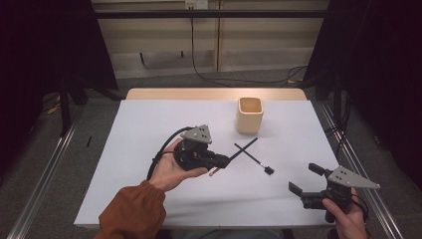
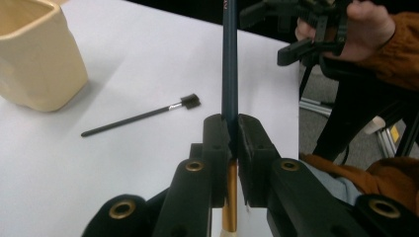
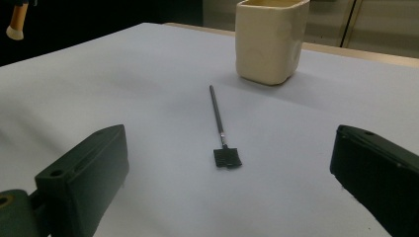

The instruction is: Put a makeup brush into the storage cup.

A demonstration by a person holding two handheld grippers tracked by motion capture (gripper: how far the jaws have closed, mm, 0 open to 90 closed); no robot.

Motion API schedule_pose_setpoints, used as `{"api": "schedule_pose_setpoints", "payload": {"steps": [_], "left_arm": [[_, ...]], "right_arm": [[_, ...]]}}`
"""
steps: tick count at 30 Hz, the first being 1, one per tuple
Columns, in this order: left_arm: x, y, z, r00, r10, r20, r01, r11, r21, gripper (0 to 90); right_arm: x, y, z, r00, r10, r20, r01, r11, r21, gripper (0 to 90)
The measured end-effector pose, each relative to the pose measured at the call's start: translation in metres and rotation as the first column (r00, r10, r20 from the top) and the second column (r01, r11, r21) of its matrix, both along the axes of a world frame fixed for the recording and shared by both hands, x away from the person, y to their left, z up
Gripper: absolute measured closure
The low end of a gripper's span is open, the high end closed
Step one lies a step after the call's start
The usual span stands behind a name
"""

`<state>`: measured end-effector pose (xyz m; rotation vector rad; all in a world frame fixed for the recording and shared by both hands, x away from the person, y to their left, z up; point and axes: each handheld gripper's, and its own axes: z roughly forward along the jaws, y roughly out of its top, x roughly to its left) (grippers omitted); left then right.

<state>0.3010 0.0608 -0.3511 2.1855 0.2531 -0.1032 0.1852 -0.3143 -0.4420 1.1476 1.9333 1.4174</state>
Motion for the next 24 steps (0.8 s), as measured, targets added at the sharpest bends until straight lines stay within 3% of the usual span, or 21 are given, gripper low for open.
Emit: {"api": "schedule_pose_setpoints", "payload": {"steps": [6,9,16,22,24], "left_arm": [[-0.002,-0.008,-0.002,0.9994,-0.034,0.01,0.033,0.9925,0.117,83.5],[-0.001,-0.007,-0.003,0.9994,-0.033,0.009,0.032,0.9889,0.145,83.5],[0.002,-0.006,-0.004,0.9994,-0.032,0.016,0.028,0.972,0.233,83.5],[0.003,-0.01,-0.011,0.9999,-0.012,-0.007,0.013,0.9526,0.304,83.5],[0.006,-0.011,-0.012,0.9998,-0.013,-0.015,0.017,0.9395,0.342,83.5]], "right_arm": [[0.0,0.0,0.0,1.0,0.004,0.0,-0.004,1.0,0.001,0.9],[-0.001,0.0,0.0,1.0,0.006,0.002,-0.006,1.0,-0.002,0.9],[0.0,0.001,0.0,1.0,0.01,-0.002,-0.01,1.0,-0.001,0.7],[0.0,0.002,0.0,0.9999,0.013,-0.008,-0.013,1.0,0.003,0.7],[0.0,0.002,0.0,0.9999,0.013,-0.008,-0.013,1.0,0.003,0.8]]}}
